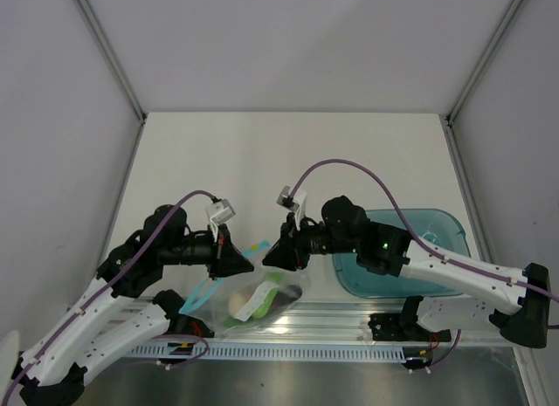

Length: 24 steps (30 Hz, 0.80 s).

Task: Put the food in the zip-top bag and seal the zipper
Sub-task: Zip the zipper food storage bag at the center of the board.

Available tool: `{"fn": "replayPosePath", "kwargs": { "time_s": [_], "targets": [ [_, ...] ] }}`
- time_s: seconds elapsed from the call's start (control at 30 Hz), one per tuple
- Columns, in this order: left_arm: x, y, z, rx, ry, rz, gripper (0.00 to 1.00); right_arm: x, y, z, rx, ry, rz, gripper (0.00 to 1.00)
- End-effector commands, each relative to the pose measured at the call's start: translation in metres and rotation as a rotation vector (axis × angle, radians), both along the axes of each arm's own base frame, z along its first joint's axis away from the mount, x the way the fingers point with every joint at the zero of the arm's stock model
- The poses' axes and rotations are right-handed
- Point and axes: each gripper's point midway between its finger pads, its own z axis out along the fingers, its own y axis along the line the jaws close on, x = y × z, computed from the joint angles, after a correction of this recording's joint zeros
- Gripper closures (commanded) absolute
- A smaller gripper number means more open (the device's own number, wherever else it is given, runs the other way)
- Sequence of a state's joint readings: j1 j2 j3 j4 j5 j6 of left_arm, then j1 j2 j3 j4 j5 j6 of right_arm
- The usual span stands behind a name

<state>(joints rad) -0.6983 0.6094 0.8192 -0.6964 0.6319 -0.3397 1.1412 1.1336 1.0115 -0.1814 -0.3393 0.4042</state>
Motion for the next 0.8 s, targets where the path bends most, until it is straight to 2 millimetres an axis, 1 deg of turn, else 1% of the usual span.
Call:
{"fn": "replayPosePath", "kwargs": {
  "time_s": [0.0,0.03,0.07,0.13,0.17,0.2,0.23,0.27,0.33,0.37,0.47,0.57,0.7,0.77],
  "targets": [
    [-0.01,-0.001,0.019,-0.058,-0.023,-0.047,0.99,0.002,-0.001,0.02,0.081,-0.072,-0.01,0.76],
    [-0.013,-0.001,0.02,-0.066,-0.017,-0.053,0.99,0.001,0.0,0.021,0.093,-0.077,-0.002,0.79],
    [-0.014,-0.001,0.019,-0.072,-0.015,-0.059,0.99,-0.002,0.0,0.022,0.098,-0.079,0.017,0.87],
    [-0.019,-0.003,0.022,-0.091,-0.011,-0.081,1.0,-0.006,0.004,0.024,0.11,-0.087,0.039,0.94],
    [-0.02,-0.002,0.02,-0.093,-0.005,-0.086,1.0,-0.007,0.005,0.025,0.115,-0.096,0.05,0.94],
    [-0.022,-0.003,0.022,-0.102,-0.005,-0.096,0.99,-0.01,0.006,0.027,0.126,-0.099,0.065,0.92],
    [-0.023,-0.003,0.023,-0.107,-0.006,-0.1,1.0,-0.011,0.007,0.028,0.131,-0.104,0.075,0.88],
    [-0.023,-0.003,0.022,-0.109,-0.003,-0.102,0.99,-0.012,0.008,0.029,0.136,-0.106,0.08,0.81],
    [-0.025,-0.004,0.022,-0.113,0.003,-0.11,0.99,-0.014,0.009,0.032,0.145,-0.117,0.105,0.77],
    [-0.026,-0.004,0.022,-0.114,0.004,-0.115,1.0,-0.014,0.01,0.031,0.142,-0.119,0.105,0.78],
    [-0.026,-0.004,0.019,-0.112,0.013,-0.118,0.99,-0.013,0.012,0.034,0.139,-0.123,0.113,0.92],
    [-0.027,-0.004,0.019,-0.113,0.015,-0.12,0.99,-0.015,0.014,0.035,0.144,-0.118,0.127,1.0],
    [-0.026,-0.003,0.019,-0.111,0.009,-0.114,1.0,-0.01,0.016,0.029,0.116,-0.101,0.094,1.0],
    [-0.024,-0.002,0.021,-0.106,0.002,-0.095,0.99,-0.002,0.016,0.025,0.095,-0.096,0.045,1.0]
  ]
}}
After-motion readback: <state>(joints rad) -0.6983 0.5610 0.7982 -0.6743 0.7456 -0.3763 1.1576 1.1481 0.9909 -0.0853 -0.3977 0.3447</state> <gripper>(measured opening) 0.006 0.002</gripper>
